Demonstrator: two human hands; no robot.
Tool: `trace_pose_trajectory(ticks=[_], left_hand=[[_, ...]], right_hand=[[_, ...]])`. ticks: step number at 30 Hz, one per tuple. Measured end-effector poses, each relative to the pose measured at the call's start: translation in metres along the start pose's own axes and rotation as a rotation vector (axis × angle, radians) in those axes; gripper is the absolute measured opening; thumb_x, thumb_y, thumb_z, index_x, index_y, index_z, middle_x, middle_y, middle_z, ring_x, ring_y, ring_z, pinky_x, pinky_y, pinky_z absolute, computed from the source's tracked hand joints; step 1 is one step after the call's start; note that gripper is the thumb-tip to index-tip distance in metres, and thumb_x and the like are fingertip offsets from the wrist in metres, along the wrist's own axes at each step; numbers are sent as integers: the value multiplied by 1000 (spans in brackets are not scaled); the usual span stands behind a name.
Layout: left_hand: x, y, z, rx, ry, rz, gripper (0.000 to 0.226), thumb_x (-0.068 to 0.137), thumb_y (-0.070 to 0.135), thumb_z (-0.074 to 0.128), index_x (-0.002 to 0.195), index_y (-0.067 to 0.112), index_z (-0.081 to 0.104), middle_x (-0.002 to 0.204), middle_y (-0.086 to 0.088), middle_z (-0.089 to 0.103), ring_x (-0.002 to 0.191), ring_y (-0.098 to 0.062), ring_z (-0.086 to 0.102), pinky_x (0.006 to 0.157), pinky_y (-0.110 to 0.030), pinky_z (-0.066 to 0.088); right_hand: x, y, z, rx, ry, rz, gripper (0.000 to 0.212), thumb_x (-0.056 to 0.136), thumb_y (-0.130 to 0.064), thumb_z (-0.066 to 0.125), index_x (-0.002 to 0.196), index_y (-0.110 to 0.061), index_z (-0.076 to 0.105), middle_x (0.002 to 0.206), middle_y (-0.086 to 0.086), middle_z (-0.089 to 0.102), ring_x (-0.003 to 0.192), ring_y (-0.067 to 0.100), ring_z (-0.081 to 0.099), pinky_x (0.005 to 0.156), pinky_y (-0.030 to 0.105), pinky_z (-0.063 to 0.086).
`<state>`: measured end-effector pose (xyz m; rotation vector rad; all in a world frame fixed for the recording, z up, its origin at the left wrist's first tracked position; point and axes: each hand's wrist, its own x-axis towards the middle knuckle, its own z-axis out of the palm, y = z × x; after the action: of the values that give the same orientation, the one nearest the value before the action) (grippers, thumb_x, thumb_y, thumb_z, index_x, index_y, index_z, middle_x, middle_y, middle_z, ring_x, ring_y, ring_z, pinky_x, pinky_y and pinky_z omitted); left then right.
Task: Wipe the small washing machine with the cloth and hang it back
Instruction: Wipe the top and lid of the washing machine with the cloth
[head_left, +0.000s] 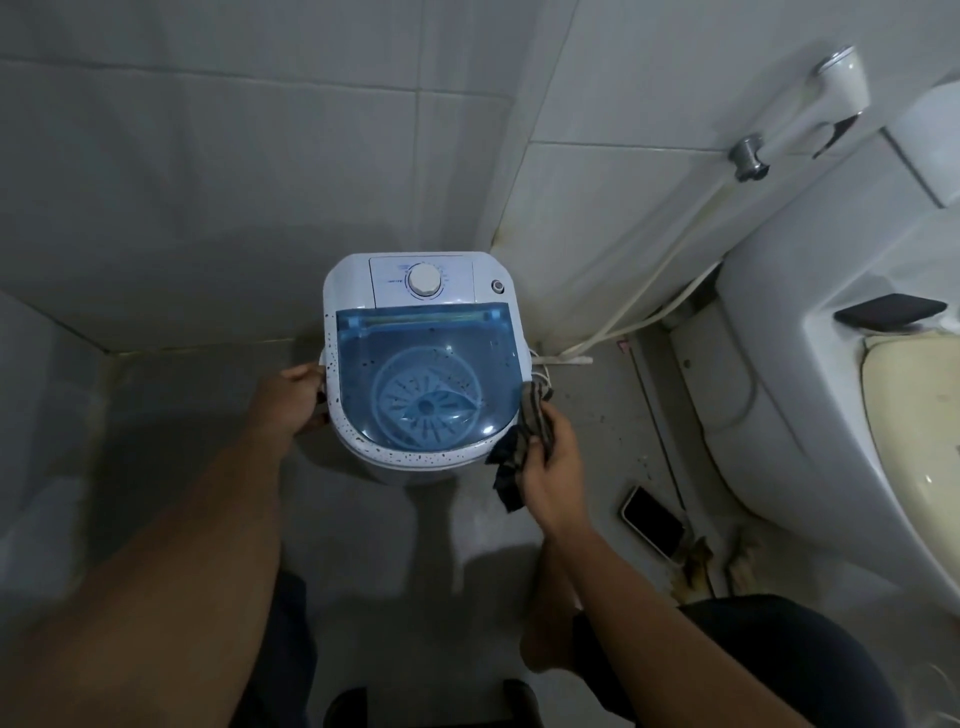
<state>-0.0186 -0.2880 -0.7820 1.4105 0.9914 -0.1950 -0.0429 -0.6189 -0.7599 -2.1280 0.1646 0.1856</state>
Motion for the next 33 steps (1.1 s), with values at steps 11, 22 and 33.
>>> trace_pose_trajectory(ticks=[11, 22, 33], left_hand=[[3, 0, -2, -59, -33, -17, 26, 97, 33, 61, 116, 20, 73, 115, -11, 75, 104, -26, 72, 74, -37, 60], [0, 0, 0, -85, -37, -7, 30, 100, 25, 55, 124, 13, 69, 120, -13, 73, 94, -23, 70, 66, -31, 58], [-4, 5, 1, -92, -25, -19, 28, 101, 18, 53, 123, 9, 69, 110, -12, 72, 76, -16, 68, 62, -32, 56]], right_hand=[[24, -15, 12, -24, 148, -46, 43, 99, -29, 60, 142, -33, 58, 132, 0, 59, 119, 18, 62, 106, 45, 51], [-69, 5, 29, -403, 126, -363, 49, 98, -16, 65, 144, -25, 57, 139, 6, 55, 119, 21, 55, 101, 27, 48], [-34, -2, -1, -356, 210, -280, 45, 94, -17, 69, 138, -14, 61, 135, 8, 58, 117, 24, 57, 104, 38, 50]])
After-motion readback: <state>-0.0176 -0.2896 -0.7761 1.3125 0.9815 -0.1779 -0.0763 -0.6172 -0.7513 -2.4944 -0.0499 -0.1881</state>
